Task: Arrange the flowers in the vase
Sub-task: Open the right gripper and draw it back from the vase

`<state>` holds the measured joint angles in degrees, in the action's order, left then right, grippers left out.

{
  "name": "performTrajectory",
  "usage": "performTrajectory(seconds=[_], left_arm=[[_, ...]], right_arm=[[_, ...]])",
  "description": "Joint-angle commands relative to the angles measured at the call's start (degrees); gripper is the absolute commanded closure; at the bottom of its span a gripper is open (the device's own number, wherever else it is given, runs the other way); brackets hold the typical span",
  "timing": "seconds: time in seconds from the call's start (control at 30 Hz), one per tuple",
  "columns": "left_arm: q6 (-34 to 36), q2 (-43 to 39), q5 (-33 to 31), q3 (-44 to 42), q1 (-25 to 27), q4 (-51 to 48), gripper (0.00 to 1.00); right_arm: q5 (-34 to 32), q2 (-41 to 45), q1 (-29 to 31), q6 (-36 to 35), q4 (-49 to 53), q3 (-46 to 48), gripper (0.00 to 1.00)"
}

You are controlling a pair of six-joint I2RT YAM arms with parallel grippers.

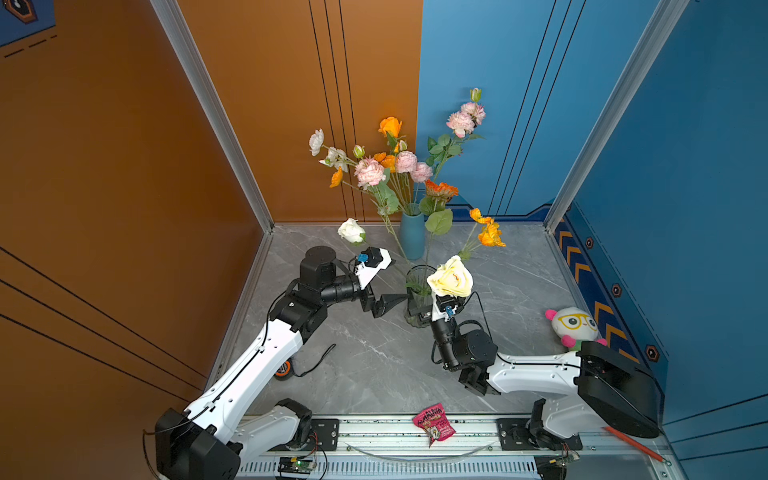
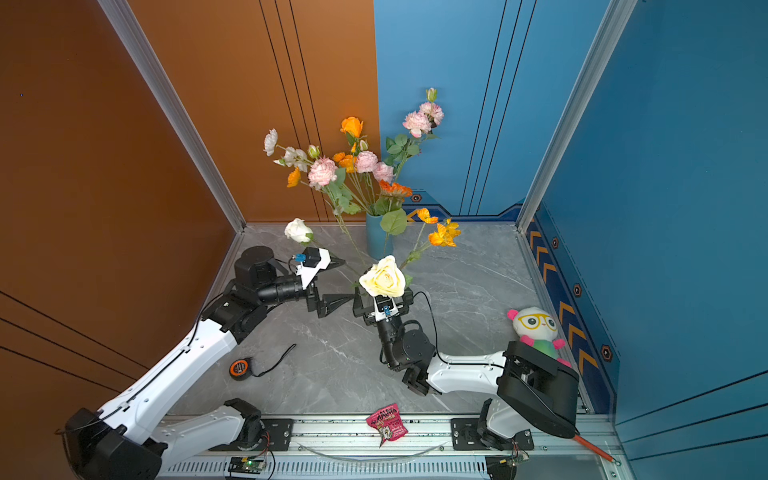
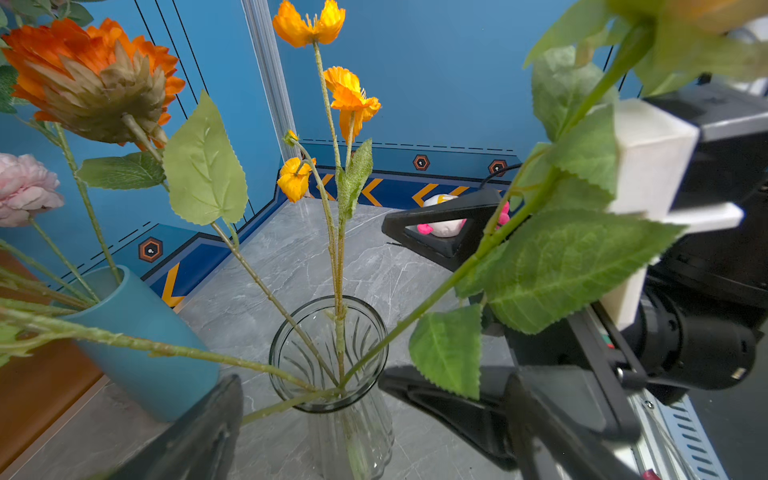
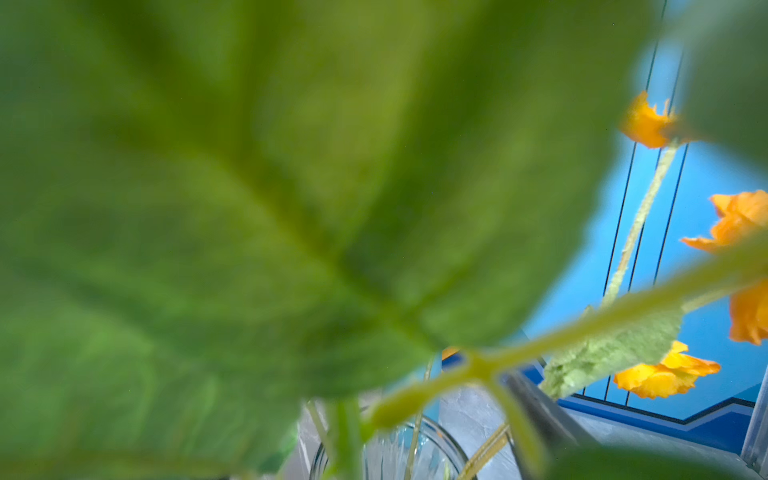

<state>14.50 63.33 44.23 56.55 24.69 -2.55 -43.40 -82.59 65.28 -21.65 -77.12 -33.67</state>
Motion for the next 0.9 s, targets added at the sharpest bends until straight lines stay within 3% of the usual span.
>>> performTrajectory(seconds=[0.0, 0.13, 0.23, 0.4, 0.6, 0.87], left_arm=[[-0.2, -0.8, 0.9, 0.6, 0.0, 0.8, 0.02], [0.0, -0.9, 0.3, 0.4, -0.1, 1.0, 0.02], [-0.4, -0.4, 0.1, 0.5, 0.0, 1.2, 0.02], [-0.4, -3.5, -10.3, -1.3, 3.4, 3.5, 0.02], [2.0, -4.6, -21.1, -1.9, 8.3, 2.8, 0.02], [-7.4, -7.6, -28.8, -7.7, 10.7, 3.3, 0.02]], right_arm=[[-4.4, 2.7, 1.7, 0.1, 4.5, 1.1, 0.0], [-7.0, 6.6, 3.2, 0.8, 10.8, 2.1, 0.0], [-6.1, 12.5, 3.4, 5.7, 24.5, 1.8, 0.0], [-0.3, 24.0, 2.4, 17.8, 49.5, 1.5, 0.0], [10.0, 33.9, -0.3, 21.7, 67.1, 1.6, 0.0], [21.6, 37.7, -5.2, 23.9, 77.7, -0.3, 0.0]])
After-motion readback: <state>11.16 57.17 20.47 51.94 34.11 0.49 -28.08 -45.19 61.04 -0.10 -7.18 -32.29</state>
